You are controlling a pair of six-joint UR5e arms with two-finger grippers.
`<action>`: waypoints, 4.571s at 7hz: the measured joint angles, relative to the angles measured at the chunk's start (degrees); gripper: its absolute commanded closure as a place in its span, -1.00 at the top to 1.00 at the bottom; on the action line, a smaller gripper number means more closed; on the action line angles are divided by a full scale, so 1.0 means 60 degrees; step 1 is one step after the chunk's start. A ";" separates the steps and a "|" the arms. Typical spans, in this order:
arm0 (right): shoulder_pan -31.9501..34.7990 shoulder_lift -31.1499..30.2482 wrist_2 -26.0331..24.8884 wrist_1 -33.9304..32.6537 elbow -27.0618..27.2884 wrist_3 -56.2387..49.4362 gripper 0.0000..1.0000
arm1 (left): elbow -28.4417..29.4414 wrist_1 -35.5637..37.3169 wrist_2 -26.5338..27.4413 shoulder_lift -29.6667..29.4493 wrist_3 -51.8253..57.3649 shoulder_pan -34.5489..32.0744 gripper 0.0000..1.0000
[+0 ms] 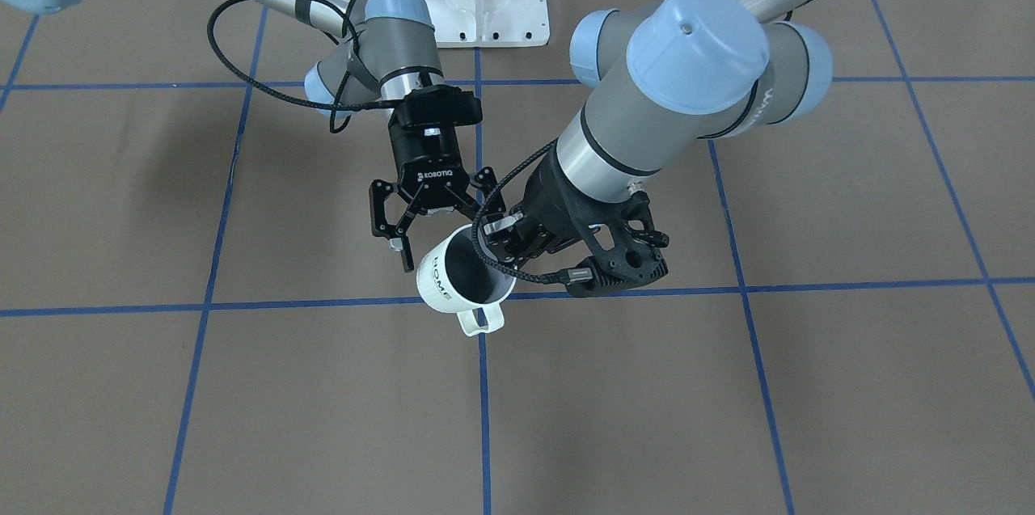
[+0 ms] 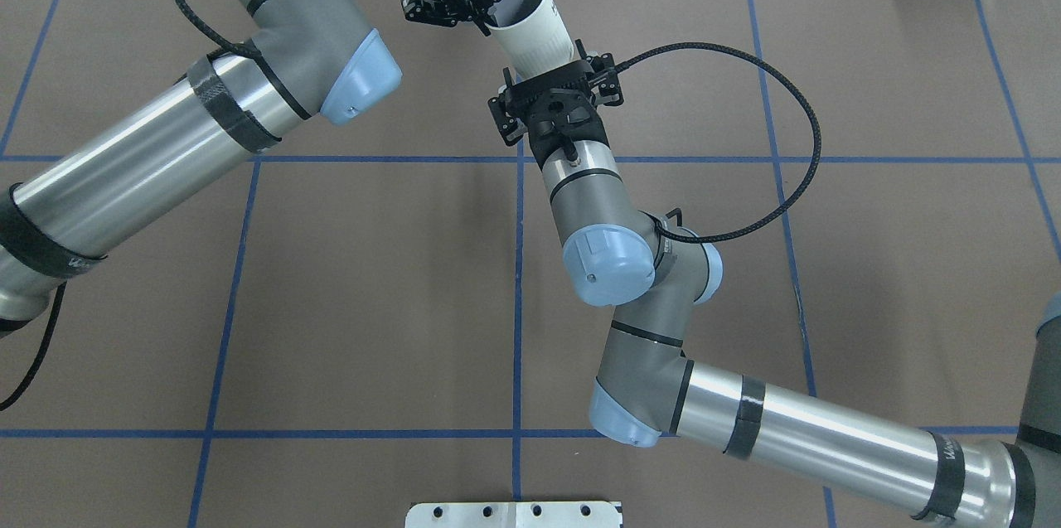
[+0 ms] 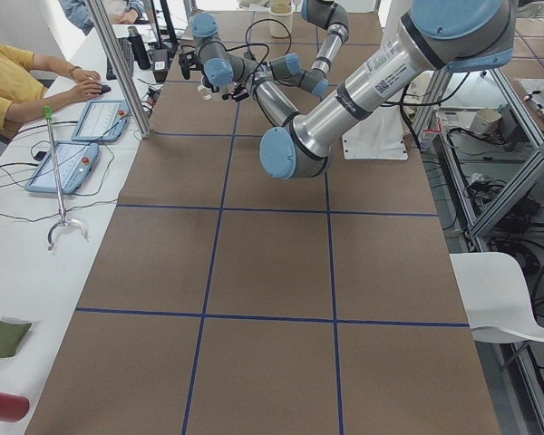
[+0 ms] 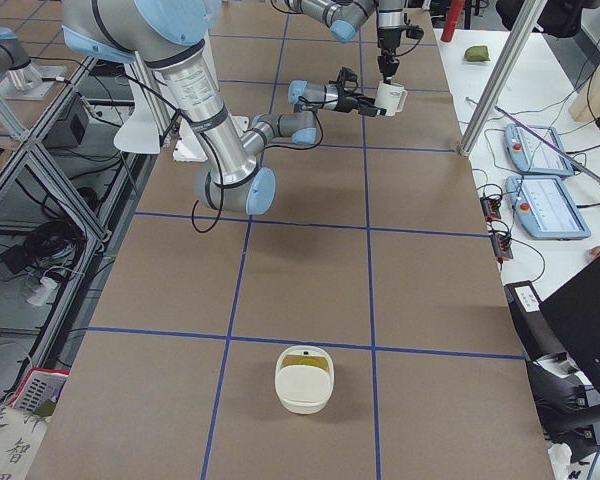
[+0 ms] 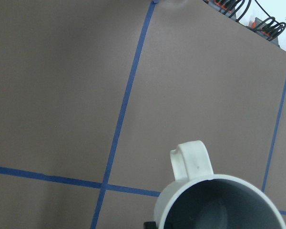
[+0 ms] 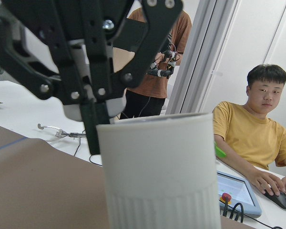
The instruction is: Left arm hands cup to right arm to dump lemon
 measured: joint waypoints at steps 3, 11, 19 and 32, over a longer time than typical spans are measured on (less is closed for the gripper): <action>-0.0945 -0.0451 -0.0959 -0.0004 0.0607 -0.0304 1.00 | 0.0015 0.0000 -0.0003 -0.0003 0.0049 -0.0040 -1.00; 0.0378 -0.1165 0.1235 -0.2842 0.2993 0.0983 0.98 | -0.0010 0.0014 -0.0066 0.0863 0.1552 -0.0859 -1.00; 0.6405 -0.1548 1.2429 -0.7753 0.3211 0.1341 0.99 | -0.2333 -0.0004 -0.0081 0.5235 0.5747 -0.1958 -1.00; 1.0102 -0.4209 1.4819 -1.0192 0.2918 -0.3739 1.00 | -0.3094 -0.0765 0.0419 0.8801 0.9333 -0.2644 1.00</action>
